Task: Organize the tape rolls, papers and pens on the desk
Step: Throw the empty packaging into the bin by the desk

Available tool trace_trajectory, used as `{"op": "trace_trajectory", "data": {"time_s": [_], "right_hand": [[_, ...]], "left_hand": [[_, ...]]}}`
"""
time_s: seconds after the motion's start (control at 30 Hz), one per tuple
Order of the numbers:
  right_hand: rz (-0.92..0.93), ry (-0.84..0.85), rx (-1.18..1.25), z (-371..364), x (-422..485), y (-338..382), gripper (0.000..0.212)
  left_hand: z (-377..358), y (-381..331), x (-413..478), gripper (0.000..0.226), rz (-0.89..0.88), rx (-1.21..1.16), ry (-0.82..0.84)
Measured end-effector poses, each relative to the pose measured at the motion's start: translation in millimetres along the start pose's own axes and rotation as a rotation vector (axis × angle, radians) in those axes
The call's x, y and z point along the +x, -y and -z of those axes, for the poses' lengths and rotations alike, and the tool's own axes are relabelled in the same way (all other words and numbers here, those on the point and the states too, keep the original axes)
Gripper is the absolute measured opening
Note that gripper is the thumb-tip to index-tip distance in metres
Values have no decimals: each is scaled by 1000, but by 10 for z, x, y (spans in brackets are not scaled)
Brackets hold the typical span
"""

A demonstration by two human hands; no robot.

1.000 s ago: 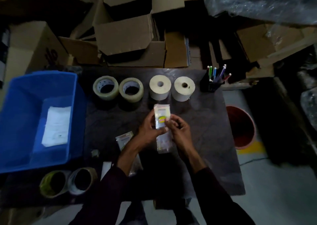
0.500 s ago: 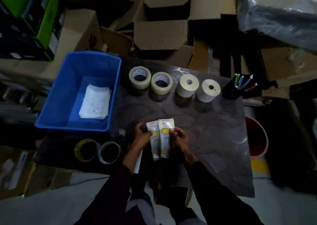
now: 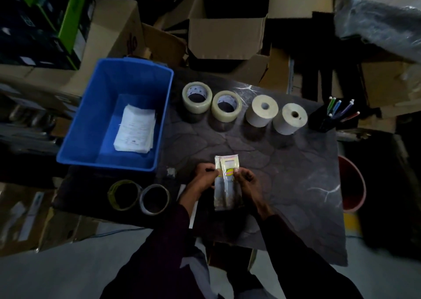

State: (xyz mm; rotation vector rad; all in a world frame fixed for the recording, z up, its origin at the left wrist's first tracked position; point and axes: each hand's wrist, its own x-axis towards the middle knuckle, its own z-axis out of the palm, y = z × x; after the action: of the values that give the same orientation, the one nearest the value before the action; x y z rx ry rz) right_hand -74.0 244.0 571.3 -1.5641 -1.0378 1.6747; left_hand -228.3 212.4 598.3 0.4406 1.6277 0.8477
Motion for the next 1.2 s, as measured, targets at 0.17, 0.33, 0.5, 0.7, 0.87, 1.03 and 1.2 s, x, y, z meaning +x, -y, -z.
{"op": "trace_trajectory", "data": {"time_s": [0.17, 0.33, 0.5, 0.7, 0.87, 1.03, 1.2], "right_hand": [[-28, 7, 156, 22, -43, 79, 11], [23, -49, 120, 152, -27, 136, 13], [32, -114, 153, 410, -38, 229, 22], [29, -161, 206, 757, -119, 330, 21], [35, -219, 228, 1073, -178, 444, 29], [52, -315, 270, 1467, -155, 617, 25], [103, -398, 313, 1948, -74, 737, 49]], "left_hand": [[-12, -95, -69, 9, -32, -83, 139], [-34, -185, -141, 9, -68, -36, 79], [140, 59, -287, 4, -211, -153, -326], [155, 766, -637, 23, -238, 13, -567], [24, 923, -896, 62, -311, 480, -590], [99, 950, -937, 78, -223, 795, -534], [128, 837, -983, 91, -245, 913, -543]]}}
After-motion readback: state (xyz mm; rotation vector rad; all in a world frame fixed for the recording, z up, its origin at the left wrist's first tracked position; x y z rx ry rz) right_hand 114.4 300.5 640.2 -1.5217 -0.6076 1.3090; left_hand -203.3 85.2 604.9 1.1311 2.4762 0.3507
